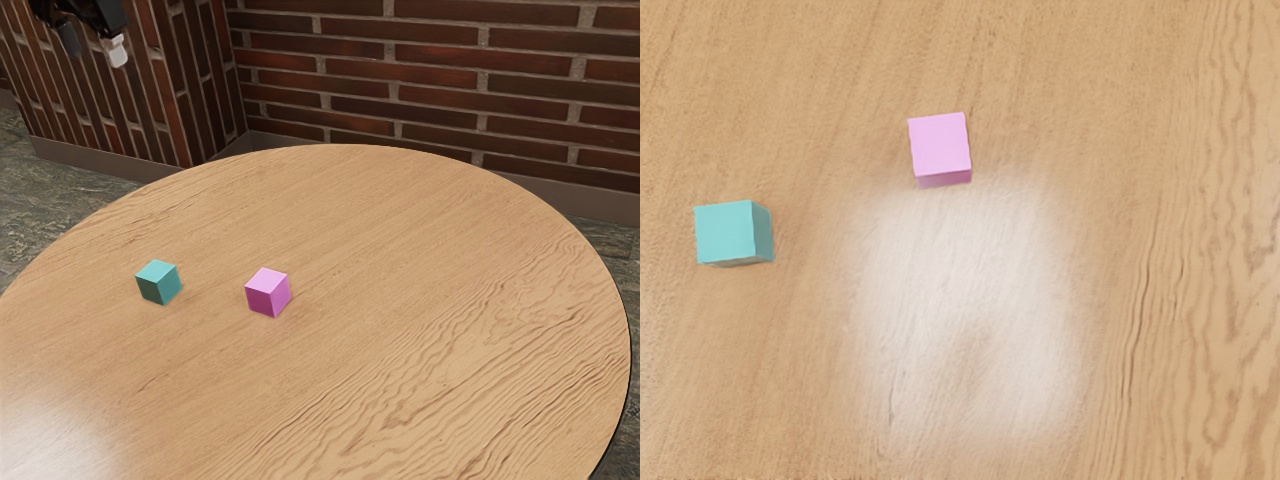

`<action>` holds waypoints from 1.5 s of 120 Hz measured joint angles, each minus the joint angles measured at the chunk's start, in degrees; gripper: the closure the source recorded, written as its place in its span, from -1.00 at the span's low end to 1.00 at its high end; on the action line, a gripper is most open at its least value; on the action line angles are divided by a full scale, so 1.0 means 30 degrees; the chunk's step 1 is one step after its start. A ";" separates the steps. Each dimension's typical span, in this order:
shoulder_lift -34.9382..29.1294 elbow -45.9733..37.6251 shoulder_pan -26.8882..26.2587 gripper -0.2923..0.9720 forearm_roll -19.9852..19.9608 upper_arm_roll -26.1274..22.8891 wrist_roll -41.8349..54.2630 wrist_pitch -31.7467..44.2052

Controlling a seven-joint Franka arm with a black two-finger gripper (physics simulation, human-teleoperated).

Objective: Pick up the blue block with one arm, and put the blue block on the pink block with one arm

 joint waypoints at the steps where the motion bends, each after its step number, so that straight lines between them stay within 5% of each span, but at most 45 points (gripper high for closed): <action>1: -0.0006 0.0001 0.0002 -0.54 0.0052 -0.0001 0.0004 -0.0002; 27: -0.0375 -0.0579 0.0237 -0.54 0.0882 0.0042 0.0094 -0.0026; 53: -0.1251 -0.6152 0.1169 -0.54 0.1908 0.0084 -0.0086 0.0469; 93: -0.2667 -1.3940 0.2848 -0.54 0.3692 0.0068 -0.0454 0.6555; 127: -0.2649 -1.5806 0.6006 -0.54 0.5059 0.0149 -0.0596 0.9222; 180: -0.2905 -1.7735 0.6725 -0.54 0.6693 0.2025 -0.0586 1.1092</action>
